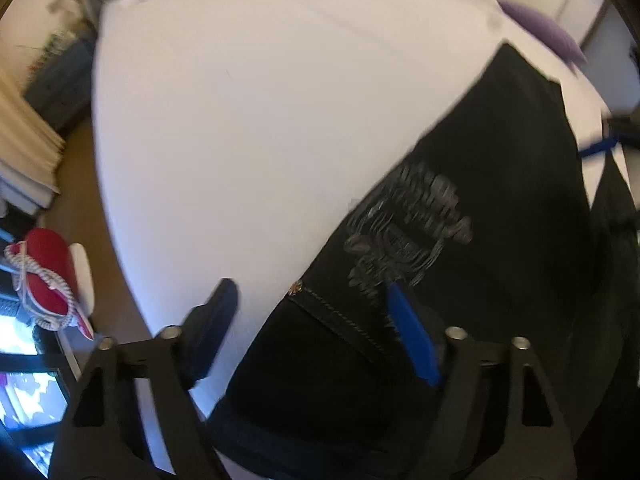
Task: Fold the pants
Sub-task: 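Grasp the jeans waistband with the left gripper while the right gripper grasps it too, then lift the jeans by the waistband with both grippers, letting the legs hang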
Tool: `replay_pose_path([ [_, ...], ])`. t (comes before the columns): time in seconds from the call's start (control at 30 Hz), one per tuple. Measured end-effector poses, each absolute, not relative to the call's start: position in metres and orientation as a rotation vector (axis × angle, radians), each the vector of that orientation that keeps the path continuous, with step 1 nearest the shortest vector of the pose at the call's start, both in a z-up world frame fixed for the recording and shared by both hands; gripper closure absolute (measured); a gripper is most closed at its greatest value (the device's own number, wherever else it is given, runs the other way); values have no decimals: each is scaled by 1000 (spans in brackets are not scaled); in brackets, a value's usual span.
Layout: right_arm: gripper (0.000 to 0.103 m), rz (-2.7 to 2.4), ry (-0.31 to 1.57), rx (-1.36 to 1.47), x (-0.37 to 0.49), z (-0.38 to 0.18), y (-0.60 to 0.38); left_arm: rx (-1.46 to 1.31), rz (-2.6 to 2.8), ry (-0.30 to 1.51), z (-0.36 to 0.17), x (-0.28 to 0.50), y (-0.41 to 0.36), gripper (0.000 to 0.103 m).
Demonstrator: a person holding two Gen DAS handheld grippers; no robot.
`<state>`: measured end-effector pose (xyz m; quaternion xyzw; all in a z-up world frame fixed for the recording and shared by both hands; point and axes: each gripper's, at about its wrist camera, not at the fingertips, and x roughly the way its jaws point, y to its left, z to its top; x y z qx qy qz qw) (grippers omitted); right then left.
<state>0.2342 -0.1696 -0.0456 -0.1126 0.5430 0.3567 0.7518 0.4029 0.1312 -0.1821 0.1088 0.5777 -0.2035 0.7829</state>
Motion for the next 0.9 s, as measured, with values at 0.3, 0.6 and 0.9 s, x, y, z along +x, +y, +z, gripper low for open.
replay_pose_path([
  [0.3,36,844,1119,-365,290,-63,-139,202,-538,1333,-208,435,142,37],
  [0.6,36,834,1109,-421,314,-67,-116,185,-538,1346,-208,428,135,92],
  [0.9,45,911,1069,-567,308,-69,-91,128,-451,1126,-156,363,155,94],
])
